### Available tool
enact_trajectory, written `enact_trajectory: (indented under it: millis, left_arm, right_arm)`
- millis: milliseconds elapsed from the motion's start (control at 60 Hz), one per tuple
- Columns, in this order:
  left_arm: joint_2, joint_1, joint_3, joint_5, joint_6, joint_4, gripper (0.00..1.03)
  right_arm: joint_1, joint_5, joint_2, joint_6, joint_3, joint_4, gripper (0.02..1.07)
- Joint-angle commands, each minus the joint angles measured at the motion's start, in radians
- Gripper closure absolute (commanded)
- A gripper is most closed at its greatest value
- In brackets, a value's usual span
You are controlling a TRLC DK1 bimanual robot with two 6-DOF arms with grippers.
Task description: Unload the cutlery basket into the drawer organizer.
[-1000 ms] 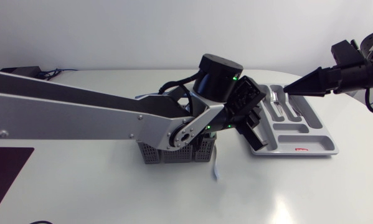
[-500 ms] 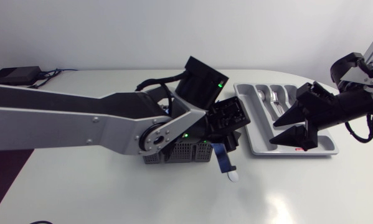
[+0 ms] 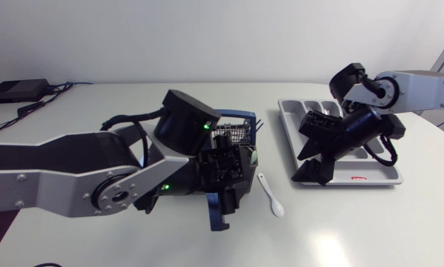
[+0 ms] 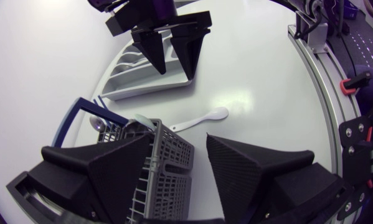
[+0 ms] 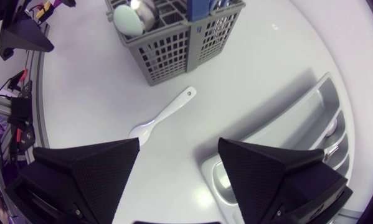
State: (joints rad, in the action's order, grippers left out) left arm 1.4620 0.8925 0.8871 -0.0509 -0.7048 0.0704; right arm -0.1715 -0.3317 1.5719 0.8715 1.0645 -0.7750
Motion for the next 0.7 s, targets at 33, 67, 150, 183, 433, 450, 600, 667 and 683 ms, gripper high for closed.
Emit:
enact_trajectory:
  millis: [33,67,150,183,433,450,600,667,683]
  left_arm:
    - [-0.040,-0.010,-0.074,-0.001,-0.036,0.005,0.26]
    - [-0.048,-0.010,-0.088,-0.001,-0.039,0.005,0.26]
    - [-0.065,-0.021,-0.116,-0.004,-0.042,0.005,0.26]
    - [-0.069,-0.021,-0.128,-0.007,-0.047,0.005,0.26]
    - [-0.098,-0.032,-0.186,-0.009,-0.064,0.011,0.26]
    - [-0.098,-0.033,-0.189,-0.009,-0.065,0.011,0.26]
    - [-0.091,-0.043,-0.208,-0.010,-0.078,0.011,0.26]
    - [-0.080,-0.050,-0.209,-0.012,-0.078,0.008,0.26]
    - [-0.077,-0.053,-0.209,-0.012,-0.078,0.005,0.26]
  right_arm:
    - [-0.063,0.048,0.080,-0.065,-0.012,0.020,0.16]
    - [-0.074,0.054,0.086,-0.072,-0.026,0.049,0.16]
    - [-0.102,0.129,0.106,-0.095,-0.063,0.140,0.16]
    - [-0.112,0.166,0.112,-0.095,-0.086,0.189,0.17]
    - [-0.148,0.364,0.169,-0.054,-0.204,0.424,0.22]
    - [-0.151,0.364,0.169,-0.054,-0.207,0.421,0.22]
    - [-0.218,0.322,0.123,-0.058,-0.253,0.356,0.22]
    - [-0.252,0.264,0.105,-0.069,-0.258,0.324,0.22]
    - [-0.260,0.250,0.100,-0.072,-0.258,0.318,0.22]
